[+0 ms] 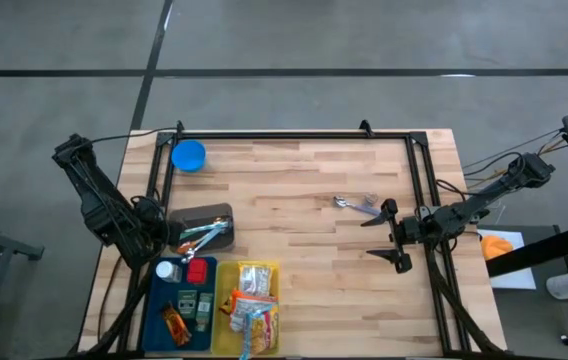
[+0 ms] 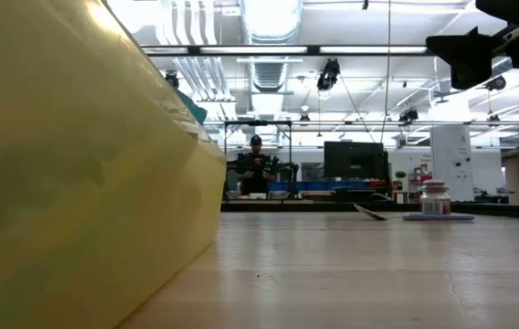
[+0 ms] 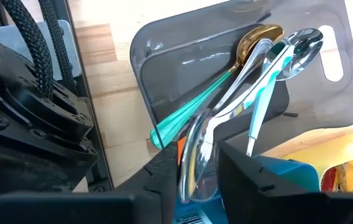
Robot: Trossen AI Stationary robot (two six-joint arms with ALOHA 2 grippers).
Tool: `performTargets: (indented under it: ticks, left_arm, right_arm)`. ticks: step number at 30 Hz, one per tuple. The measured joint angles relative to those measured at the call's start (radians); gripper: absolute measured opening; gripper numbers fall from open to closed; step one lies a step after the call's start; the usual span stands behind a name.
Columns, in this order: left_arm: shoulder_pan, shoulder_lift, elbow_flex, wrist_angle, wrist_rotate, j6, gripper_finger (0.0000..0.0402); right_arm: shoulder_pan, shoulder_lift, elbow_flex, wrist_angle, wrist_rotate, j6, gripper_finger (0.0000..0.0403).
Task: Pick & Place Food Item
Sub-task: Put the patterned blue spoon into the gray bin, then put the violet spoon into the gray bin
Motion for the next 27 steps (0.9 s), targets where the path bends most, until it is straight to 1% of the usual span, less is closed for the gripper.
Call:
performTargets:
  ticks: [7, 18, 22, 27]
  left_arm:
    - [0.000, 0.000, 0.000, 0.006, -0.001, 0.000, 0.0139]
    - [0.000, -0.001, -0.001, 0.012, 0.000, 0.017, 0.0220]
    - [0.000, -0.001, 0.000, 0.015, 0.001, 0.030, 0.0235]
    - [0.001, 0.000, 0.044, 0.017, -0.019, 0.085, 0.0239]
  right_arm:
    - [0.000, 0.000, 0.000, 0.000, 0.000, 0.000, 0.0338]
    - [0.000, 0.000, 0.000, 0.000, 0.000, 0.000, 0.0338]
    - [0.000, 0.000, 0.000, 0.000, 0.000, 0.000, 0.0338]
    - [0.000, 0.000, 0.000, 0.000, 0.000, 0.000, 0.0338]
